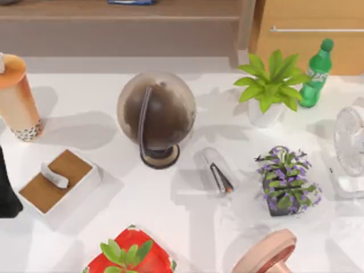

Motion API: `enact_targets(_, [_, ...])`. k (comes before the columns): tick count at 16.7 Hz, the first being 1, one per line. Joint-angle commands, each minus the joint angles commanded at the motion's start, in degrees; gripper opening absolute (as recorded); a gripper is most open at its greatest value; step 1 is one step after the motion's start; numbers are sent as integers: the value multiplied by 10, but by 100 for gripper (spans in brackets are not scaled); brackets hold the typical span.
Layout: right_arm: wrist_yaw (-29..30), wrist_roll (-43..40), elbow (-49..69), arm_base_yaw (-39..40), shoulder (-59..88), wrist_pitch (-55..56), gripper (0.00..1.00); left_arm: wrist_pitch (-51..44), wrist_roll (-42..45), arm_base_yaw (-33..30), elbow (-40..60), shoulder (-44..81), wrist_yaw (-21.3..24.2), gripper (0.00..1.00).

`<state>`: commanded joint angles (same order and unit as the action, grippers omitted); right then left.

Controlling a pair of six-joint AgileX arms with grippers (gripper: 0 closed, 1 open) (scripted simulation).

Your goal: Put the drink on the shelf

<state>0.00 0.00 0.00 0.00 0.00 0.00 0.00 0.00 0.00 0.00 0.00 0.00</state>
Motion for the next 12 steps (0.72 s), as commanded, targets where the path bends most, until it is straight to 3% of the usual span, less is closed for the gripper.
enact_targets(6, [0, 0, 0, 0, 0, 0, 100, 58, 1, 4, 12, 62, 9, 100])
enact_targets(12, [0, 0, 0, 0, 0, 0, 100, 252, 9, 23, 46, 310, 34, 100])
